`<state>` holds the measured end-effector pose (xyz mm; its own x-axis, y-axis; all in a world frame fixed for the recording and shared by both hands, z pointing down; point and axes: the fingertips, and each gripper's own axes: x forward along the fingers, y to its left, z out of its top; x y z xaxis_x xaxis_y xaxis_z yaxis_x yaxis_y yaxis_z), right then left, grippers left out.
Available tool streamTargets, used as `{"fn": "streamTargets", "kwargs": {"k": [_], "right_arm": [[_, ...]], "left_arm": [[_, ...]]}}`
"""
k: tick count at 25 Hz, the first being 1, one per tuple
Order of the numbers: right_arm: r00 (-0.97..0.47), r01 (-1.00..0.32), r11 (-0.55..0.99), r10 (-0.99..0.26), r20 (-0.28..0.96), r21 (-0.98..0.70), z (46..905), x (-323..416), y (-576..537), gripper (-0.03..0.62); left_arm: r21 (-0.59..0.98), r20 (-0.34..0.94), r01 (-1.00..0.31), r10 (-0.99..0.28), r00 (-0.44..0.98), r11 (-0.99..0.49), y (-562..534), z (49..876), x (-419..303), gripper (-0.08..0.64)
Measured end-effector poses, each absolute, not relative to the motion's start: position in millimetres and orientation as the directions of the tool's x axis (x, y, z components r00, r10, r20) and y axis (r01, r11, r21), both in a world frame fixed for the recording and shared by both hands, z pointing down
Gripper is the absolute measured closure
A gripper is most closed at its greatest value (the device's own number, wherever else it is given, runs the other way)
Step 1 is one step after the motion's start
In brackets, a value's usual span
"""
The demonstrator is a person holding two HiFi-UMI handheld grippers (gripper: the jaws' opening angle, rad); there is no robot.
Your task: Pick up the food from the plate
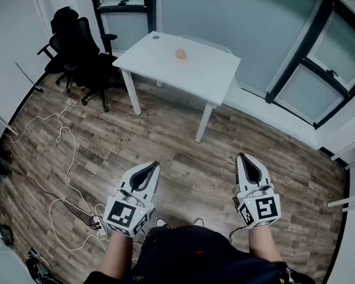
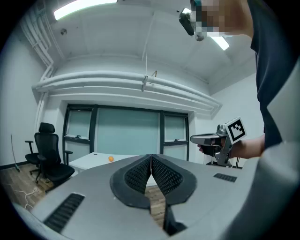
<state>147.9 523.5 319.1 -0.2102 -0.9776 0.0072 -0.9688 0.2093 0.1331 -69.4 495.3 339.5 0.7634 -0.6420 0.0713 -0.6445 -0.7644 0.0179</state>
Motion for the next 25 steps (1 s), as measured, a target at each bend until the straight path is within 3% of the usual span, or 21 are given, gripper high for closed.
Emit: {"fn": "streamTargets", "kwargs": {"k": [14,25], "right_arm": [[-0.235,-0.964,0.234,-0.972,0.010,0.126,324.0,120.3,512.3,0.568],[-0.221,-0.965,0.225,-0.974,0.043,0.137,341.4,58.9,494.8,0.568]], "left_arm": [[0.033,0.073,-0.631,-0.628,0.775,-0.775,486.2,347.5,-88.4,0.537],[0.063,0.091,-0.609,-0.603,0.793,-0.791,467.9,370.7,-144.5,0.537]]}}
